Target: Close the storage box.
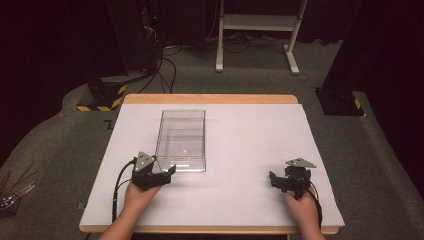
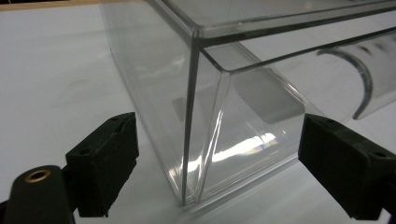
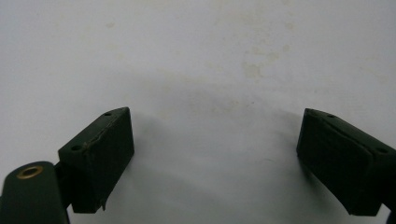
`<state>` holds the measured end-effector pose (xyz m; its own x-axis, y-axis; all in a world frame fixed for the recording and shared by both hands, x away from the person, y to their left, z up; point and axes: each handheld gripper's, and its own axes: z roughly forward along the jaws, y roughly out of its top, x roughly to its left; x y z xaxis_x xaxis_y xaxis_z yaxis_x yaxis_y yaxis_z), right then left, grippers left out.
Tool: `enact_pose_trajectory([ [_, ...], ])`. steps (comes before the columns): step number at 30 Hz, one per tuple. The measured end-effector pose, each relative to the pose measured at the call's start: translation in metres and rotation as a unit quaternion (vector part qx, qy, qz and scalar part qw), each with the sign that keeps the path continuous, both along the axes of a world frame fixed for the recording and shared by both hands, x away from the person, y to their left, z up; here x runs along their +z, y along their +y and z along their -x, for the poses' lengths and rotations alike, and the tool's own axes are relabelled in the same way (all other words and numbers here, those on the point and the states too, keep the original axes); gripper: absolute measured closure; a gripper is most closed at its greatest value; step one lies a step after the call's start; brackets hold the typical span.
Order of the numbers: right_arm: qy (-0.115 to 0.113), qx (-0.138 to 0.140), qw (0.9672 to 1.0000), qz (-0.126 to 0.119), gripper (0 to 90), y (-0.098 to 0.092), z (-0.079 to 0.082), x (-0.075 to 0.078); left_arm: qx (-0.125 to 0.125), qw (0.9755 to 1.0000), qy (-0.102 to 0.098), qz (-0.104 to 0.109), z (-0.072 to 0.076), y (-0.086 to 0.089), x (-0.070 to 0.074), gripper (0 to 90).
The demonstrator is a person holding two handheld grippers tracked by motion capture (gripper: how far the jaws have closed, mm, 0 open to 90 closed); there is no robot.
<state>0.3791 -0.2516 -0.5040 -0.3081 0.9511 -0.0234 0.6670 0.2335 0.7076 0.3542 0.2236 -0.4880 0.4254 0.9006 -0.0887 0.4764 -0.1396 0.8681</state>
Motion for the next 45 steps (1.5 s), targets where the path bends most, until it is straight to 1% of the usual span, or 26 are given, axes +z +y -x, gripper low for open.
enact_pose_trajectory([
  [9,0.0,0.0,1.0,0.0,11.1,0.0,0.0,0.0,0.008,1.0,-0.002,-0.003,-0.008,-0.001,0.0,15.0],
  [12,0.0,0.0,1.0,-0.001,11.1,0.0,0.0,0.0,0.015,0.9999,-0.003,0.001,-0.011,-0.001,0.0,17.3],
  [14,0.0,0.0,1.0,-0.001,11.1,0.0,0.0,0.0,0.021,0.9997,0.0,0.008,-0.013,0.0,-0.001,17.3],
  [20,0.0,0.0,1.0,-0.001,11.1,0.0,0.0,0.0,0.033,0.9994,0.004,0.012,-0.018,0.002,-0.003,19.1],
  [35,0.0,0.001,1.0,0.0,11.1,0.0,0.0,0.0,0.032,0.9994,0.01,0.011,-0.019,0.002,-0.005,19.5],
  [43,0.001,-0.001,1.0,-0.002,11.1,0.0,0.0,0.0,0.031,0.9994,0.012,0.009,-0.017,0.001,-0.004,22.5],
  [45,-0.001,0.001,1.0,0.0,11.1,0.0,0.0,0.0,0.028,0.9995,0.013,0.011,-0.016,0.003,-0.003,22.5],
])
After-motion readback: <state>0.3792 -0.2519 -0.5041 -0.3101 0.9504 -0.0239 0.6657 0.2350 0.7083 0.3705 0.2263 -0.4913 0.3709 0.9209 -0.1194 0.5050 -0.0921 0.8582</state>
